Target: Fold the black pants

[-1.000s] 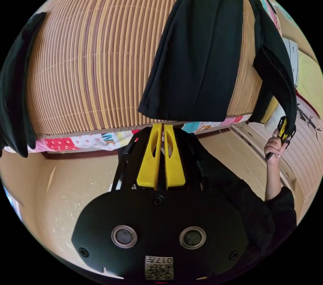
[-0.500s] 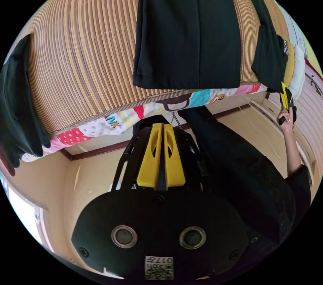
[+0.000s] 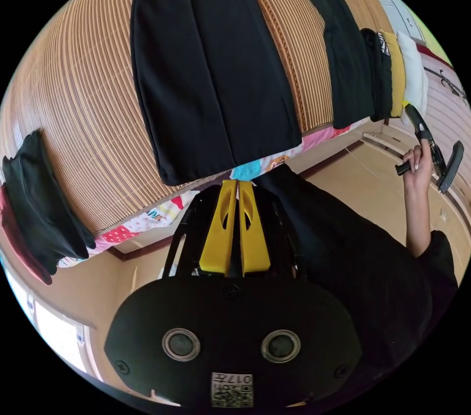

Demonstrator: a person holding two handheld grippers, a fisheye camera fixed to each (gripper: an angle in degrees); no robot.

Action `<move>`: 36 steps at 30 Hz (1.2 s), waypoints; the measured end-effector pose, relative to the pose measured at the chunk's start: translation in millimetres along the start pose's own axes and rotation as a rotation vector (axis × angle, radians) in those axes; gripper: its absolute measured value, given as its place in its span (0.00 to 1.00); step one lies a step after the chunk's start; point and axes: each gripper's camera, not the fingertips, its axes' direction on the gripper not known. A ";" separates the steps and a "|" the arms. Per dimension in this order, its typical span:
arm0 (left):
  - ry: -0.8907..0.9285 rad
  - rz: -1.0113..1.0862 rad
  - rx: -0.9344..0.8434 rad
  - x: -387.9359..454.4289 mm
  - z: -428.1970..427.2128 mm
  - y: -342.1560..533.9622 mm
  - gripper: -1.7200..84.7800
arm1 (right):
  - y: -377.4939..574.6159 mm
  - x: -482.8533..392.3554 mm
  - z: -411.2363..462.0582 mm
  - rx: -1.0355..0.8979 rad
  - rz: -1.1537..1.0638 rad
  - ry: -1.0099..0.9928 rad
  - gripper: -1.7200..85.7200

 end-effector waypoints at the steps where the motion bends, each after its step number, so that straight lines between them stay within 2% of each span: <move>1: -0.010 0.008 -0.001 5.3 0.9 -0.7 0.01 | -5.4 -35.1 21.2 -0.059 -0.109 -0.063 0.03; 2: -0.017 0.020 -0.004 9.9 2.1 -1.4 0.01 | -7.3 -50.8 36.1 -0.101 -0.153 -0.079 0.03; 6: -0.053 0.036 -0.028 18.2 6.1 -5.2 0.01 | 19.1 -125.7 180.1 -0.528 -0.378 -0.013 0.02; 9: -0.078 0.032 -0.044 20.9 7.2 -10.6 0.01 | 42.5 -156.5 175.9 -0.434 -0.567 0.060 0.02; 11: -0.065 0.018 -0.044 21.7 8.0 -17.0 0.01 | 50.8 -161.0 170.2 -0.434 -0.597 -0.015 0.02; 13: -0.056 0.001 -0.042 22.4 9.0 -22.4 0.01 | 58.1 -148.5 165.0 -0.431 -0.575 -0.174 0.02; 18: -0.015 -0.064 -0.005 26.3 9.3 -36.3 0.01 | 46.6 -114.3 172.6 -0.534 -0.458 -0.319 0.02; 21: -0.027 -0.058 0.020 32.3 8.8 -50.3 0.02 | 25.9 -74.0 157.4 -0.466 -0.307 -0.400 0.02; 25: -0.145 -0.037 0.048 38.2 3.7 -77.9 0.02 | -5.5 -10.5 140.9 -0.360 -0.136 -0.299 0.02; 29: -0.196 -0.080 0.101 34.8 -2.5 -107.4 0.02 | -35.1 8.7 141.5 -0.306 -0.126 -0.245 0.02; 32: -0.236 -0.119 0.072 34.1 13.5 -125.9 0.01 | -56.9 -12.3 154.0 -0.288 -0.180 -0.233 0.02; 34: -0.254 -0.130 -0.021 34.8 39.3 -133.6 0.01 | -62.6 -43.1 175.4 -0.322 -0.240 -0.226 0.02; 35: -0.267 -0.122 -0.002 39.4 48.9 -131.2 0.01 | -61.4 -51.1 184.8 -0.357 -0.255 -0.223 0.02; 36: -0.279 -0.116 0.023 42.6 50.8 -127.9 0.01 | -54.4 -64.9 211.3 -0.476 -0.268 -0.185 0.02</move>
